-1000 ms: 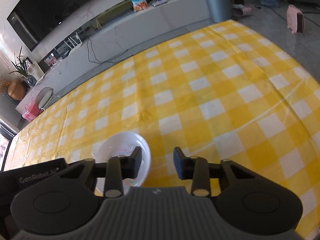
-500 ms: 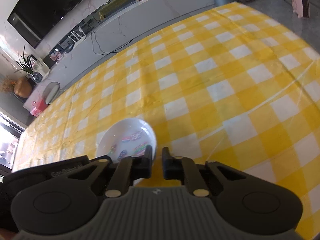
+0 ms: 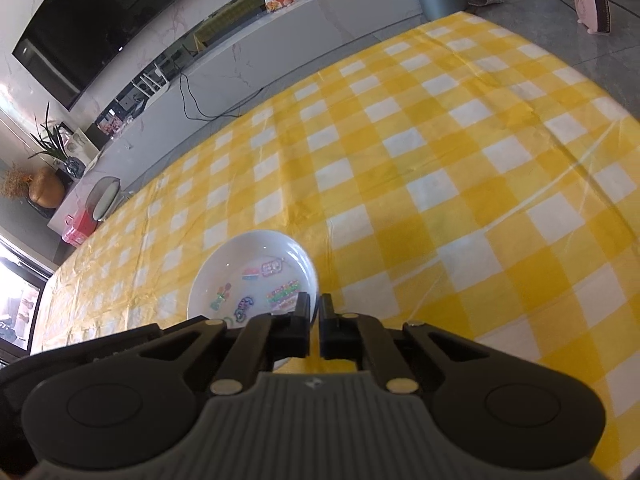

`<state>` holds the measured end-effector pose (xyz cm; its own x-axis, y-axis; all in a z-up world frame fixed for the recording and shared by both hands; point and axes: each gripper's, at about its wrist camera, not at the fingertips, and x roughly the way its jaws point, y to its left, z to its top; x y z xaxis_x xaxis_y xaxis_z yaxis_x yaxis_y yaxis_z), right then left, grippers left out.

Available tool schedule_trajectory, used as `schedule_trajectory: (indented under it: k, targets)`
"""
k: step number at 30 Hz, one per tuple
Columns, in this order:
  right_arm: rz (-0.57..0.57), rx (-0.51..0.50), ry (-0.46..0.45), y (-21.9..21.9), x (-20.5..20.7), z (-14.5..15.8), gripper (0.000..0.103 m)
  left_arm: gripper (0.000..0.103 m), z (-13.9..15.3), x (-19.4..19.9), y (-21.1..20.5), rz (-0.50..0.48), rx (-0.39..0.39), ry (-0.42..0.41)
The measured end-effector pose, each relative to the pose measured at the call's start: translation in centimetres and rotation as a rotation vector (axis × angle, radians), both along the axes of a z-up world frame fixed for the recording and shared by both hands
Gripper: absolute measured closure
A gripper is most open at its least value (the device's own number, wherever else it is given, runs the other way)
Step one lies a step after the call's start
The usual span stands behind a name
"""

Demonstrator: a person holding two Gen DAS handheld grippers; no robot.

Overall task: Organize plates and bowls
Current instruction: 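Close both tools on the small white plate rim, then carry the small white plate with both tools and lower onto the glass plate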

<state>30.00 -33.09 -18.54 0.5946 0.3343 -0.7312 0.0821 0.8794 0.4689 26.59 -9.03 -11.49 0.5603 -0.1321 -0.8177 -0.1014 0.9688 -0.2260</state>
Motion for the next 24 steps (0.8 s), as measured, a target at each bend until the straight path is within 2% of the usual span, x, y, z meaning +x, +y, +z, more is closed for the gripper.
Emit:
schedule_trajectory:
  k: [9,14,18,24]
  targets:
    - [0.003,0.005,-0.026,-1.0,-3.4,2.1,0.102,0.099,2.4,-3.4,-0.4,-0.039,-0.02,-0.032]
    - [0.021,-0.032,-0.034,-0.9,-5.6,3.7,0.102,0.099,3.3,-5.6,-0.1,-0.051,-0.039,-0.047]
    - [0.036,-0.049,-0.036,-0.7,-7.5,4.7,0.102,0.099,3.6,-7.1,0.3,-0.059,-0.053,-0.043]
    - [0.03,-0.036,-0.012,-1.2,-10.3,4.4,0.102,0.099,3.1,-9.1,0.2,-0.086,-0.064,-0.026]
